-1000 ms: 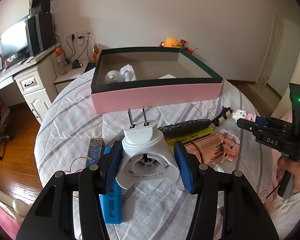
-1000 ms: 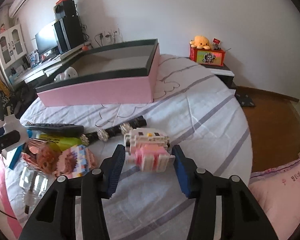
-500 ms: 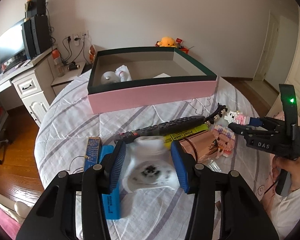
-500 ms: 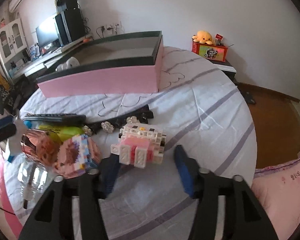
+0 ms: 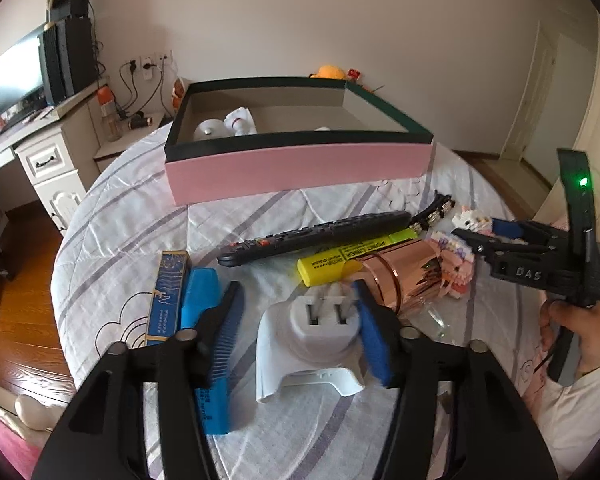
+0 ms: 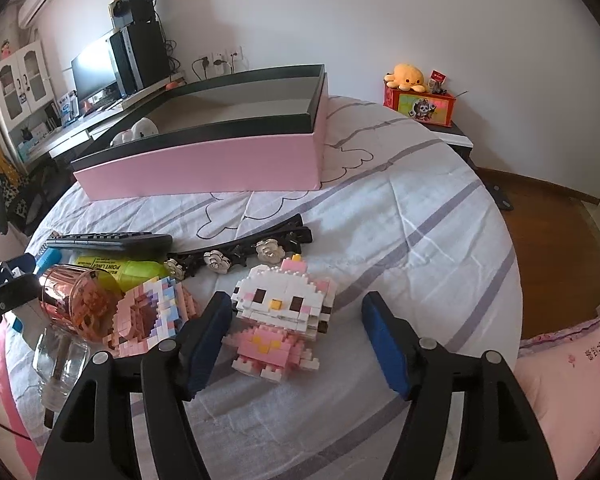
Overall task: Organize rigid objects
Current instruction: 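Close the left tool on the plug adapter while the right tool grasps the kitty figure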
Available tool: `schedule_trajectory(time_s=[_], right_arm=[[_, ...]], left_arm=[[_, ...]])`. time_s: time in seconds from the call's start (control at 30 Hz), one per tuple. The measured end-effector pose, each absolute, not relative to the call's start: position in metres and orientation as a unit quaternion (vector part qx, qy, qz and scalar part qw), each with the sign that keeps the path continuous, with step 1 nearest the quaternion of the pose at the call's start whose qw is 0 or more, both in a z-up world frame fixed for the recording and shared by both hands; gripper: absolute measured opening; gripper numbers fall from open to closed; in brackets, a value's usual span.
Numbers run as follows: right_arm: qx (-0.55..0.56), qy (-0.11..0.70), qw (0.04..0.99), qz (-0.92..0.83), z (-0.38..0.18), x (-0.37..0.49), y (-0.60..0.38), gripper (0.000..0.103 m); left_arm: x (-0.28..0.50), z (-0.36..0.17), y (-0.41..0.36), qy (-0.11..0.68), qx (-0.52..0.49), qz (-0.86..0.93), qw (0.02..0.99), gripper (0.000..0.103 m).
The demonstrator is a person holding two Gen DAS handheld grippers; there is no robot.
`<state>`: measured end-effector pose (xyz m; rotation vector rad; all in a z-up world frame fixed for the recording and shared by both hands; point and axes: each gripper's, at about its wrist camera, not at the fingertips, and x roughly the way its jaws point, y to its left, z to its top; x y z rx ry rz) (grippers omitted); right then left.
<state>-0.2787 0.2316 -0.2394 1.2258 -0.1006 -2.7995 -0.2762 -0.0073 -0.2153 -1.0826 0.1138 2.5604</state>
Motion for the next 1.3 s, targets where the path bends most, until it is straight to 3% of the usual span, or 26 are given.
schedule_trajectory(time_s=[0.23, 0.3, 0.33, 0.4, 0.47, 0.97, 1.3], right_arm=[[0.397, -0.039, 0.047, -0.916, -0.239, -0.278, 0.235, 0.069], [0.395, -0.042, 0.047, -0.917, -0.239, -0.278, 0.236, 0.069], [0.391, -0.045, 0.047, -0.918, -0.239, -0.277, 0.236, 0.066], [0.388, -0.043, 0.045, -0.919, -0.239, -0.276, 0.237, 0.052], [0.389, -0.049, 0.048, -0.919, -0.238, -0.276, 0.241, 0.047], [0.361, -0.061, 0.077, -0.927, -0.211, -0.270, 0.243, 0.046], [0.363, -0.065, 0.092, -0.925, -0.208, -0.275, 0.236, 0.047]], left_arm=[[-0.267, -0.241, -0.004, 0.064, -0.413, 0.892, 0.174, 0.066], [-0.265, -0.242, -0.004, 0.064, -0.407, 0.895, 0.174, 0.057], [-0.266, -0.241, -0.004, 0.064, -0.408, 0.894, 0.176, 0.055], [-0.266, -0.240, -0.004, 0.062, -0.408, 0.894, 0.176, 0.055], [-0.265, -0.238, -0.004, 0.062, -0.406, 0.894, 0.178, 0.055], [-0.270, -0.207, -0.008, 0.043, -0.372, 0.905, 0.200, 0.054], [-0.259, -0.225, -0.007, 0.064, -0.393, 0.893, 0.209, 0.058]])
